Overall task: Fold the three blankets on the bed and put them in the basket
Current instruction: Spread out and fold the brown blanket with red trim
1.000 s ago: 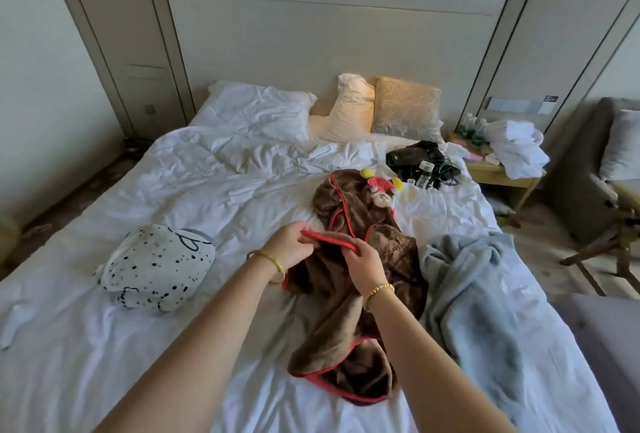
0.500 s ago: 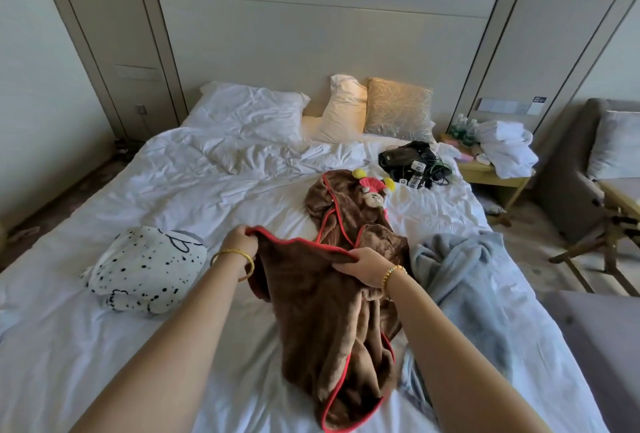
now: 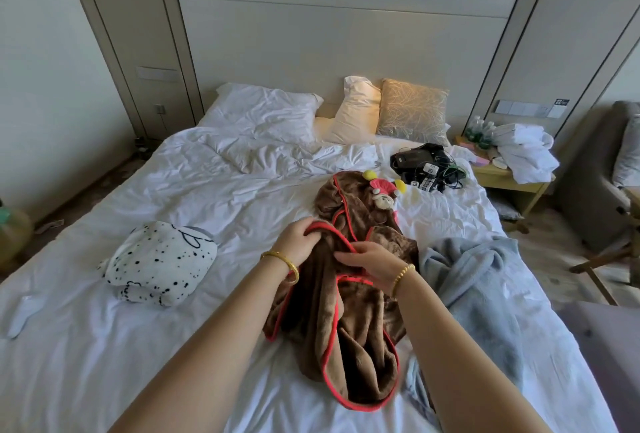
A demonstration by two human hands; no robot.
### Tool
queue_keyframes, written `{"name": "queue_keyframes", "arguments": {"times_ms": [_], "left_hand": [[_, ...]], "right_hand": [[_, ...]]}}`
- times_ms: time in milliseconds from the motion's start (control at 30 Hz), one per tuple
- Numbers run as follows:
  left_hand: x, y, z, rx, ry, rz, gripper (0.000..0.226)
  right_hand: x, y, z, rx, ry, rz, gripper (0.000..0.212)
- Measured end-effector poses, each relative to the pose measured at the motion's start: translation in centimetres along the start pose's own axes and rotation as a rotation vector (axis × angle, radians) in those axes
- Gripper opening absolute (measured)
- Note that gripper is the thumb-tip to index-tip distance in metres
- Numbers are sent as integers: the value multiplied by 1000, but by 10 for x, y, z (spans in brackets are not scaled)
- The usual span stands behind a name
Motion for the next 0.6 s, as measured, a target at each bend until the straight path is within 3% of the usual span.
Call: {"name": "queue_keyframes", "arguments": {"times_ms": [100, 233, 300, 400, 500, 533, 600], "left_hand": [[5, 2, 2, -75, 379, 124, 27], [4, -3, 11, -141, 504, 166, 28], [10, -4, 27, -218, 236, 167, 23], [17, 1, 33, -126, -313, 203, 47], [-11, 4, 7, 36, -671, -83, 90], [-21, 5, -6, 98, -756, -173, 97], [-30, 3, -18, 200, -796, -167, 95]], "right_hand": [[-22, 0, -8, -12, -133, -6, 31], [-24, -6, -10, -113, -419, 48, 11], [-13, -8, 0, -191, -368, 110, 5], [19, -6, 13, -378, 140, 293, 10], [47, -6, 0, -328, 440, 440, 16], [51, -7, -5, -302, 477, 454, 17], [55, -8, -10, -295, 449, 447, 17]]}}
Point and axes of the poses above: each hand's wrist, its own y-axis away from the middle knuckle, its own z-axis out of the back of the hand, x = y × z, the point moved 5 cm from there along -y, towards the middle knuckle, and after that the axes turned 2 degrees about y, right-handed, at the moved point
